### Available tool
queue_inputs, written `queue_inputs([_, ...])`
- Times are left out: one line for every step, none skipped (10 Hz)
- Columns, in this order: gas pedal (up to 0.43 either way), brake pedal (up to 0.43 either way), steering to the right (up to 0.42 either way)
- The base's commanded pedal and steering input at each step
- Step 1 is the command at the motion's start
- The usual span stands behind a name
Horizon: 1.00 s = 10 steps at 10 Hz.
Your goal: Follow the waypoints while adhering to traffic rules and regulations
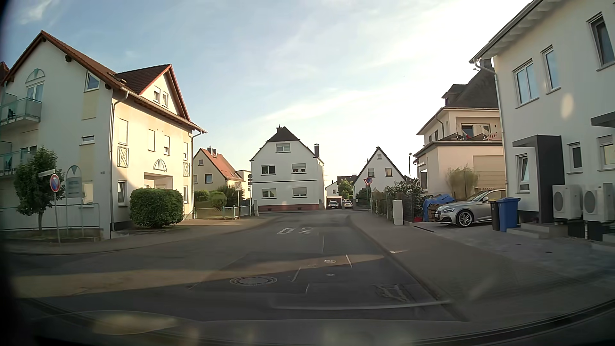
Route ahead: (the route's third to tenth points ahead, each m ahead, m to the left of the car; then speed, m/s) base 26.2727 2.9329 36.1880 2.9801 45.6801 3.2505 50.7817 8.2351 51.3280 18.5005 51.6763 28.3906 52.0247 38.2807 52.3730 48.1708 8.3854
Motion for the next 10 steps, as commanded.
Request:
queue_inputs([0.000,0.128,0.001])
queue_inputs([0.000,0.140,0.001])
queue_inputs([0.000,0.140,0.001])
queue_inputs([0.000,0.146,0.001])
queue_inputs([0.000,0.152,0.001])
queue_inputs([0.000,0.159,0.001])
queue_inputs([0.000,0.165,0.002])
queue_inputs([0.000,0.171,0.003])
queue_inputs([0.000,0.171,0.004])
queue_inputs([0.000,0.177,0.004])
